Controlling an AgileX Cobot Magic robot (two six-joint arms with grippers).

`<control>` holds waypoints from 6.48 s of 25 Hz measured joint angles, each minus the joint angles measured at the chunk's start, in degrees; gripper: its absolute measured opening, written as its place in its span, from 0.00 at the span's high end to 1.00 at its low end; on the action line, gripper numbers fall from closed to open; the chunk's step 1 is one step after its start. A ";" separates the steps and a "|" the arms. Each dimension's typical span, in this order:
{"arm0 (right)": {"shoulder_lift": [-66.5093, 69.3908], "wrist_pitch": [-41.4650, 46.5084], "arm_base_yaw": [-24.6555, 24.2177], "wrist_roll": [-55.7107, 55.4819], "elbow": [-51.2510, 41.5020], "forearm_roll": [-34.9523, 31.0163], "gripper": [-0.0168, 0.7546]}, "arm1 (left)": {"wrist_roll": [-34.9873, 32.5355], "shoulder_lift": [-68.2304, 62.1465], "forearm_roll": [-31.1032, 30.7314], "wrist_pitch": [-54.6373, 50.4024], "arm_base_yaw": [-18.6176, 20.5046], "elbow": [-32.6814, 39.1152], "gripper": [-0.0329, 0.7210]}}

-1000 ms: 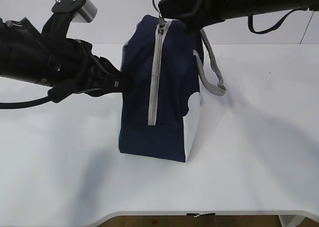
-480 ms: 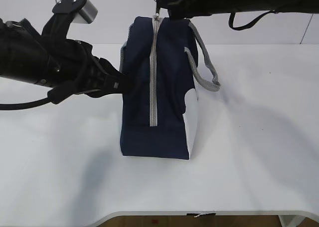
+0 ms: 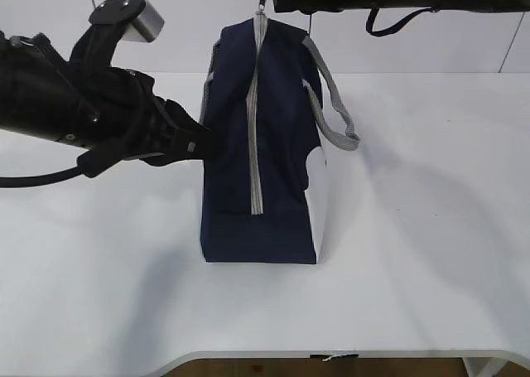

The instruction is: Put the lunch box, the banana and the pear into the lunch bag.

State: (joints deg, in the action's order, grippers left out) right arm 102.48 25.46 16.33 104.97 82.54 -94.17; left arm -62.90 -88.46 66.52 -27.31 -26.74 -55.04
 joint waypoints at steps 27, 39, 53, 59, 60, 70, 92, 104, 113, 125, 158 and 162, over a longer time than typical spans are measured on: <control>19.90 18.60 -11.06 -15.27 12.92 -7.81 0.97 | 0.12 0.00 -3.12 -3.99 0.00 0.00 0.96; 29.08 24.03 -14.40 -19.75 17.73 -7.93 0.97 | 0.33 0.00 -5.31 -4.36 0.00 -0.10 0.96; 28.42 31.21 -15.99 -20.21 17.73 -4.42 0.97 | 1.88 0.00 -5.95 -7.07 0.00 -0.10 0.95; 23.48 33.77 -15.99 -20.21 18.24 3.93 0.97 | 2.68 0.00 -4.07 -6.59 0.00 -0.10 0.56; 23.08 34.04 -15.99 -20.21 18.39 4.87 0.97 | 2.79 0.10 -2.46 -6.28 0.00 -0.10 0.46; 22.41 34.58 -15.99 -20.00 18.64 6.44 0.97 | 2.80 7.95 5.43 12.01 0.00 -3.80 0.23; 22.41 34.67 -15.99 -19.90 18.64 6.78 0.97 | 2.80 -14.17 6.40 14.05 0.00 -23.04 0.38; 22.41 34.67 -15.99 -19.90 18.64 6.78 0.97 | 2.88 -16.35 8.51 14.51 0.00 -23.16 0.81; 22.41 34.33 -15.99 -19.79 18.64 5.56 0.97 | 2.88 -16.56 8.87 12.29 0.00 -23.65 0.93; 22.41 30.74 -15.99 -19.79 18.64 0.82 0.97 | -0.61 -12.02 7.92 5.17 0.00 -23.84 0.93; 23.55 35.22 -15.99 -25.71 18.73 2.72 0.80 | -4.27 -5.23 6.61 0.75 0.00 -23.84 0.93; 23.55 35.44 -15.99 -25.71 18.73 0.78 0.50 | -4.41 -5.00 6.72 0.61 0.00 -23.84 0.93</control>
State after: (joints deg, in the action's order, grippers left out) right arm 126.03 60.90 0.34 79.26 101.27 -93.39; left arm -67.30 -93.46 73.24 -26.70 -26.74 -78.88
